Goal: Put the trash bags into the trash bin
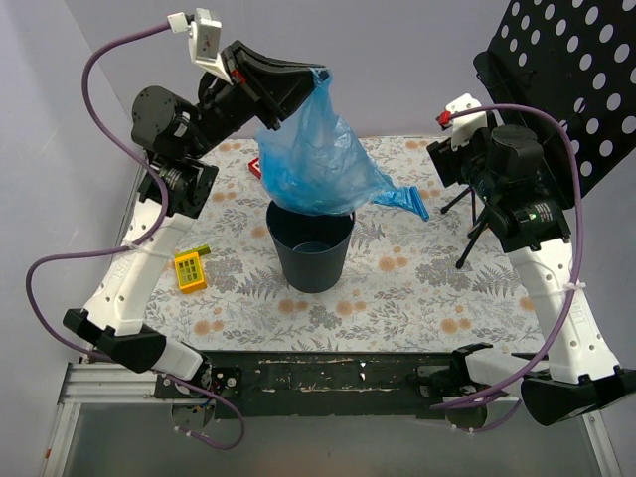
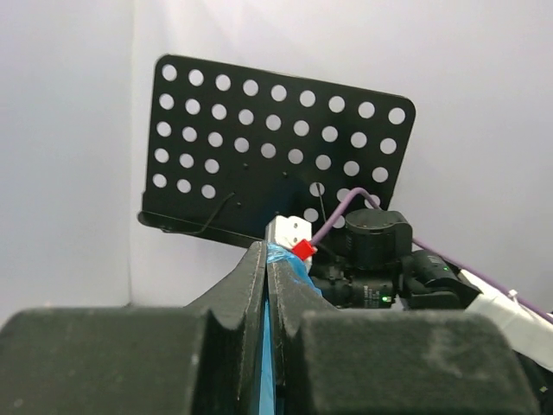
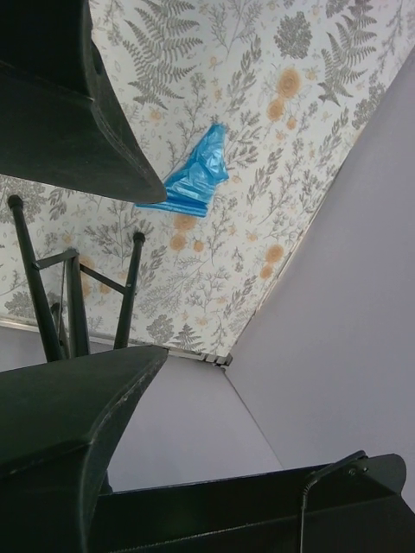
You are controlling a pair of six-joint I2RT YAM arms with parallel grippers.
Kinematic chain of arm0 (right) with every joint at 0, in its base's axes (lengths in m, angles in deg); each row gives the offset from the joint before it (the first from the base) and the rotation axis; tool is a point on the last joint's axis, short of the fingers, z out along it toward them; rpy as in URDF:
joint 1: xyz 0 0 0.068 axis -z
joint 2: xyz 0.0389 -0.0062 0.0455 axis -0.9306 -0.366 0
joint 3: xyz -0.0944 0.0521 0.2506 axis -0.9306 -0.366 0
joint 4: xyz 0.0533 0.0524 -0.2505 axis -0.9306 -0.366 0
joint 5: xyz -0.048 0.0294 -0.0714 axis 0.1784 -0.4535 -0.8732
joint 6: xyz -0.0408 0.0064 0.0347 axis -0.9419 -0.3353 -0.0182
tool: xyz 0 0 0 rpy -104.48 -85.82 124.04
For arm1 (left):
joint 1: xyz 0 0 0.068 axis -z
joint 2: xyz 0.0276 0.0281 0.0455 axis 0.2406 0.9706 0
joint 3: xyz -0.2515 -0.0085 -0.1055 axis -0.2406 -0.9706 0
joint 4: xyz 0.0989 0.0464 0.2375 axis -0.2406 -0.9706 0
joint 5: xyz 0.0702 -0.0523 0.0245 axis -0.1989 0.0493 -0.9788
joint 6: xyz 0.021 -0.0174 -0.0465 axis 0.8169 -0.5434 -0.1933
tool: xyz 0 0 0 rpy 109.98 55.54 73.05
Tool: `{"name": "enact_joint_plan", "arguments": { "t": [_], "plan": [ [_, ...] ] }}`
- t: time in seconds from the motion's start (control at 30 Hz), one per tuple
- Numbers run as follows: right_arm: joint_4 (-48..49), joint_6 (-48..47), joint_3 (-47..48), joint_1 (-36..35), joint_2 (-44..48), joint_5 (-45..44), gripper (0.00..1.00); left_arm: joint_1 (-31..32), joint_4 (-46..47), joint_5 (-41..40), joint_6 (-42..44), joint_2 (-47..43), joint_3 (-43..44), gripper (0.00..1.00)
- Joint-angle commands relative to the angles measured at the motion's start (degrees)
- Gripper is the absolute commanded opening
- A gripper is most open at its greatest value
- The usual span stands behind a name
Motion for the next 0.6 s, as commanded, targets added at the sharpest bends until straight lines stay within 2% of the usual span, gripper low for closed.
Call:
{"name": "enact_joint_plan", "arguments": {
  "t": [0.0, 0.17, 0.4, 0.47, 0.57],
  "plan": [
    [6.38, -1.16, -1.27, 1.21, 1.53, -4.22, 0.75, 4.35, -1.48, -3.54, -0.9, 0.28, 0.2, 0.0],
    [6.64, -0.28, -2.68, 1.83, 2.67, -4.93, 0.75, 7.44, -2.98, -5.83, 0.95, 0.1, 1.86, 0.0],
    [6.12, -0.01, -2.51, 2.88, 3.64, -7.12, 0.73, 7.97, -2.81, -6.1, 3.49, -0.43, 2.14, 0.0],
    [5.77, -0.28, -1.28, 3.41, 3.38, -7.31, 0.73, 7.88, -1.93, -5.66, 6.64, -2.44, -2.23, 0.0],
    [4.63, 0.33, 0.31, 3.5, 3.99, -4.24, 0.72, 7.88, 1.14, -9.25, 14.81, -8.93, -14.61, 0.0]
  ]
}}
